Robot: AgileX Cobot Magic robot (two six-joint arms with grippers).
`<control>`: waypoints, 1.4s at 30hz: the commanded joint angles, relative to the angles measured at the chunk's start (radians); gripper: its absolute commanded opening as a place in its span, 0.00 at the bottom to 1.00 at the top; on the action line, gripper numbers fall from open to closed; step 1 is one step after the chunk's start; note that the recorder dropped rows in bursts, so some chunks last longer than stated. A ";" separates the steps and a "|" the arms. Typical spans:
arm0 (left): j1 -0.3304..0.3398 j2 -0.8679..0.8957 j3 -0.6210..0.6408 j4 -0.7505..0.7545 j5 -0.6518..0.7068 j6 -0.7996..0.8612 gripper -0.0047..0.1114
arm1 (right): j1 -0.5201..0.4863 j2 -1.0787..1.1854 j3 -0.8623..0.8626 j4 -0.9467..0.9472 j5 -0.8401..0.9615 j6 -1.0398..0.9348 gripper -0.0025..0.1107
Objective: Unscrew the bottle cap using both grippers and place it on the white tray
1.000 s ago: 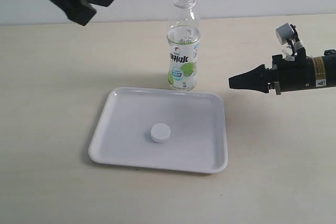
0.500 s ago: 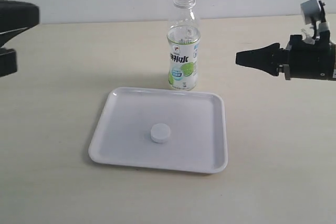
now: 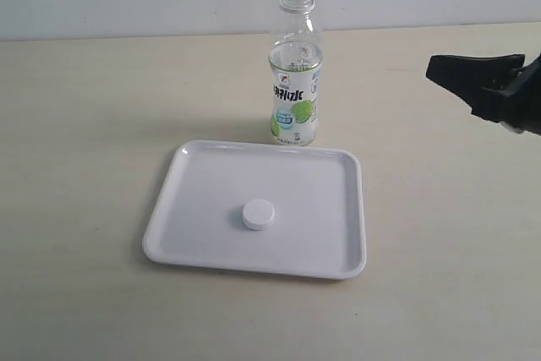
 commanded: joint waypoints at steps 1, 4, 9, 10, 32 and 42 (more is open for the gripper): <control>0.004 -0.143 0.096 -0.024 -0.032 -0.048 0.04 | -0.004 -0.128 0.083 0.051 0.003 -0.067 0.02; 0.004 -0.228 0.154 -0.024 -0.030 -0.048 0.04 | -0.004 -0.225 0.151 0.087 0.003 -0.096 0.02; 0.004 -0.228 0.199 -0.024 -0.022 -0.058 0.04 | -0.004 -0.365 0.247 0.097 0.014 -0.122 0.02; 0.004 -0.228 0.199 -0.024 -0.022 -0.058 0.04 | -0.004 -0.388 0.259 0.097 0.020 -0.122 0.02; 0.004 -0.228 0.199 -0.024 0.018 -0.065 0.04 | -0.004 -0.482 0.281 0.063 0.030 -0.112 0.02; 0.004 -0.228 0.199 -0.024 0.018 -0.065 0.04 | -0.002 -0.740 0.281 0.126 0.497 -0.003 0.02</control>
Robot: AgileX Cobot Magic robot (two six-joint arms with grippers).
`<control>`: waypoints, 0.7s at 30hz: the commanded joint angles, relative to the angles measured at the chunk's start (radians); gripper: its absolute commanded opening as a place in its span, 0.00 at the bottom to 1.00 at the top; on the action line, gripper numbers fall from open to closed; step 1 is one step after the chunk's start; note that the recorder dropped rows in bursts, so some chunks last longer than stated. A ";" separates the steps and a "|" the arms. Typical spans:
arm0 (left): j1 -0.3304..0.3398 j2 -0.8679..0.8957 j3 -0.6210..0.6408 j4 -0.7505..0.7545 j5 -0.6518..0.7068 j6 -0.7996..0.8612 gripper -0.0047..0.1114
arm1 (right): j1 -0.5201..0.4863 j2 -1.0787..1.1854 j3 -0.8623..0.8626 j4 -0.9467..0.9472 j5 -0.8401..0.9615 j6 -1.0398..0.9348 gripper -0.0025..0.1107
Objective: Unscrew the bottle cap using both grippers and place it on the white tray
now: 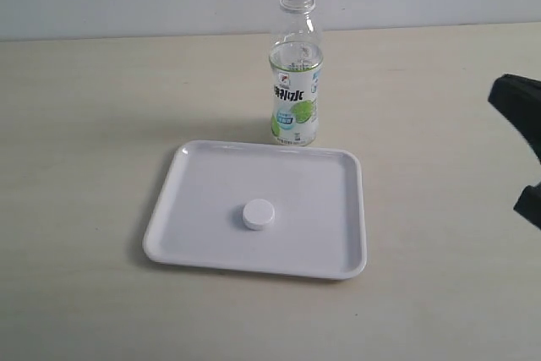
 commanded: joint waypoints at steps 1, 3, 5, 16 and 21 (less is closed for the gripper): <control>0.004 -0.007 0.003 -0.005 0.006 -0.003 0.04 | 0.012 -0.201 0.005 0.085 0.429 0.225 0.02; 0.004 -0.007 0.003 -0.005 0.006 -0.003 0.04 | 0.054 -0.286 0.013 0.087 0.583 0.267 0.02; 0.004 -0.007 0.003 -0.004 0.008 -0.003 0.04 | 0.094 -0.384 0.036 0.095 0.660 0.270 0.02; 0.004 -0.007 0.003 -0.002 0.008 -0.003 0.04 | 0.125 -0.763 0.130 0.043 0.735 0.362 0.02; 0.004 -0.007 0.003 -0.002 0.008 -0.003 0.04 | 0.125 -0.772 0.130 0.043 0.728 0.359 0.02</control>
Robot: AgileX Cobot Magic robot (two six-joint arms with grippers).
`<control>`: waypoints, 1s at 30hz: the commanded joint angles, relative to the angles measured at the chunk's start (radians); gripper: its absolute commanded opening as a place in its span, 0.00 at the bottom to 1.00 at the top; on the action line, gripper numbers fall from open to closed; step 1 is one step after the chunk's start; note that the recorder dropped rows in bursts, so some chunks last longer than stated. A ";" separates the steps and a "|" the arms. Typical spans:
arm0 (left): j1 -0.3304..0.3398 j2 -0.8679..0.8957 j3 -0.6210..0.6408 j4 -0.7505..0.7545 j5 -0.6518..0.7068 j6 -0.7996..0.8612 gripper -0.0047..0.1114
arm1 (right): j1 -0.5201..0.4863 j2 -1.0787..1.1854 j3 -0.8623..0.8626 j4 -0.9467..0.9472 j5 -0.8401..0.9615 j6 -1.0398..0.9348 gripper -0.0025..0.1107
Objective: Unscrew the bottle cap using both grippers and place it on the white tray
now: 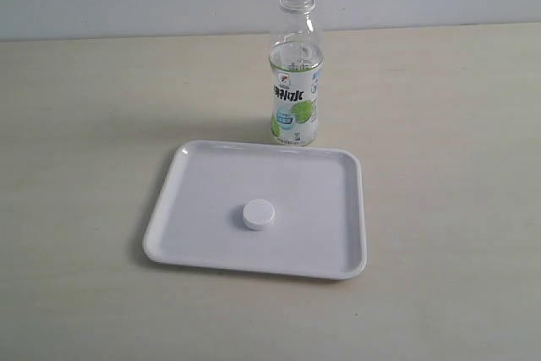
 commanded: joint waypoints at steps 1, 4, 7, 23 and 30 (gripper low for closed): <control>0.004 -0.007 0.003 -0.002 0.008 -0.003 0.04 | 0.002 -0.006 0.005 -0.007 -0.003 0.011 0.02; 0.004 -0.007 0.003 -0.002 0.008 -0.003 0.04 | 0.002 -0.006 0.005 -0.007 0.000 0.048 0.02; 0.004 -0.007 0.003 -0.002 0.008 -0.003 0.04 | 0.002 -0.006 0.005 0.042 -0.002 -0.044 0.02; 0.004 -0.007 0.003 -0.002 0.008 -0.003 0.04 | 0.002 -0.077 0.005 1.025 0.187 -1.071 0.02; 0.004 -0.007 0.003 -0.002 0.008 -0.003 0.04 | 0.002 -0.080 0.005 1.029 0.192 -1.073 0.02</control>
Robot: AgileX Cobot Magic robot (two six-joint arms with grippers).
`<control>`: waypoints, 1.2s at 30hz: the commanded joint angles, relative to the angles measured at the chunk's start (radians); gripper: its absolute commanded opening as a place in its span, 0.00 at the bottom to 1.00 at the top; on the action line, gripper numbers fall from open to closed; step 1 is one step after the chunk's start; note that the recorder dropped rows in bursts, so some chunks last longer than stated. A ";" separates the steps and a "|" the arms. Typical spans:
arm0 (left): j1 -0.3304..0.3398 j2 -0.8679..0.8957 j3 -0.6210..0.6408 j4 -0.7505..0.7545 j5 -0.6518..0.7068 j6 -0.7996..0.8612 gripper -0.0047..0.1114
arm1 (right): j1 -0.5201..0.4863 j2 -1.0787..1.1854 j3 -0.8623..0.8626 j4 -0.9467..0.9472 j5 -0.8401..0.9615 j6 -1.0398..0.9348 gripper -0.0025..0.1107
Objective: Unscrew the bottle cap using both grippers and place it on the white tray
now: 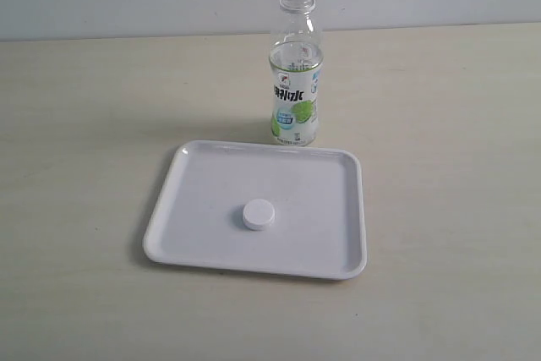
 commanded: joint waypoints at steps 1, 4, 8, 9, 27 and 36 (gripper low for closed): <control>0.004 -0.007 0.003 -0.002 0.008 -0.003 0.04 | 0.002 -0.007 0.005 0.003 0.001 -0.011 0.02; 0.004 -0.007 0.003 -0.002 0.008 -0.003 0.04 | 0.002 -0.007 0.005 0.003 0.001 -0.011 0.02; 0.004 -0.007 0.003 -0.002 0.008 -0.003 0.04 | 0.002 -0.007 0.005 0.003 0.001 -0.011 0.02; 0.004 -0.007 0.003 -0.002 0.008 -0.003 0.04 | 0.002 -0.007 0.005 0.003 0.001 -0.011 0.02; 0.013 -0.007 0.003 0.153 -0.026 0.026 0.04 | 0.002 -0.007 0.005 0.003 0.001 -0.011 0.02; 0.233 -0.007 0.003 0.205 -0.042 0.026 0.04 | 0.002 -0.007 0.005 0.003 0.001 -0.011 0.02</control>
